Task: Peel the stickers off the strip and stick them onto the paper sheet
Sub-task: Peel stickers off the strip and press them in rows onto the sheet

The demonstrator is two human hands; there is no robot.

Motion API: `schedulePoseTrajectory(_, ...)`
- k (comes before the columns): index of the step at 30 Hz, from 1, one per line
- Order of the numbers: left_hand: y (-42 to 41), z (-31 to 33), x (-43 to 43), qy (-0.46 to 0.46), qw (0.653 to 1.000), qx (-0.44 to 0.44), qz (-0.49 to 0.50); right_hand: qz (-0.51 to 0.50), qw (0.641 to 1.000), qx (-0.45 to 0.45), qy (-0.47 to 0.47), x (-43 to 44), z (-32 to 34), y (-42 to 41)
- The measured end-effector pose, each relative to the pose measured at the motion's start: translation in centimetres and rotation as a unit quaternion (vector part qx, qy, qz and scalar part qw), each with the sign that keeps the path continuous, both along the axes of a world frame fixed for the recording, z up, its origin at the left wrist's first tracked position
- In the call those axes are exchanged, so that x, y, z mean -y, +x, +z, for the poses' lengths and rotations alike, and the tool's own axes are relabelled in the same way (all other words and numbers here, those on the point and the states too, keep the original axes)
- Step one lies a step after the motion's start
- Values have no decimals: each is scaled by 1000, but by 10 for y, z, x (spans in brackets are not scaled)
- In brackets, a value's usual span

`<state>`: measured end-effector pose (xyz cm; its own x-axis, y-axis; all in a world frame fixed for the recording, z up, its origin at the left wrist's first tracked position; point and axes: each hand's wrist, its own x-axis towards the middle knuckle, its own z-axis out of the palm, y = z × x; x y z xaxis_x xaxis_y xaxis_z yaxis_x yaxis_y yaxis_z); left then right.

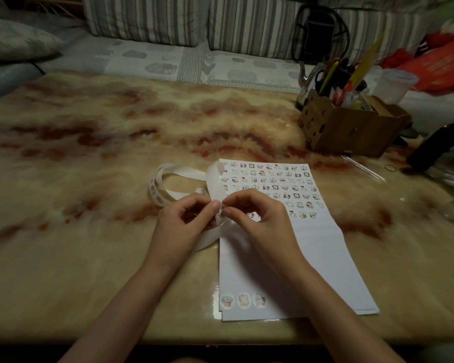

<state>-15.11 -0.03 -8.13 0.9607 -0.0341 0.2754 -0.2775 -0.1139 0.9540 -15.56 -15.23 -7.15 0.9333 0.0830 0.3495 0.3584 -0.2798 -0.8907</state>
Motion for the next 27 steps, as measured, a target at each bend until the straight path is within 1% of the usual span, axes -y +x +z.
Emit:
schedulePoseTrajectory(12,-2,3,0,1,1000,15,-9,-13,1000,-8,-5,0,1,-1)
schedulePoseTrajectory(18,1,-3,-2,3,1000,-2,-6,-11,996,30,-84,2,-4,-4)
schedulePoseTrajectory(21,1,-3,-2,12,1000,-2,-1,-4,994,42,-97,4,-5,-7)
schedulePoseTrajectory(24,1,-2,-1,18,1000,-6,12,11,996,40,-81,8,0,-11)
schedulePoseTrajectory(27,1,-3,-1,29,999,-12,19,15,999,-6,-36,16,9,-14)
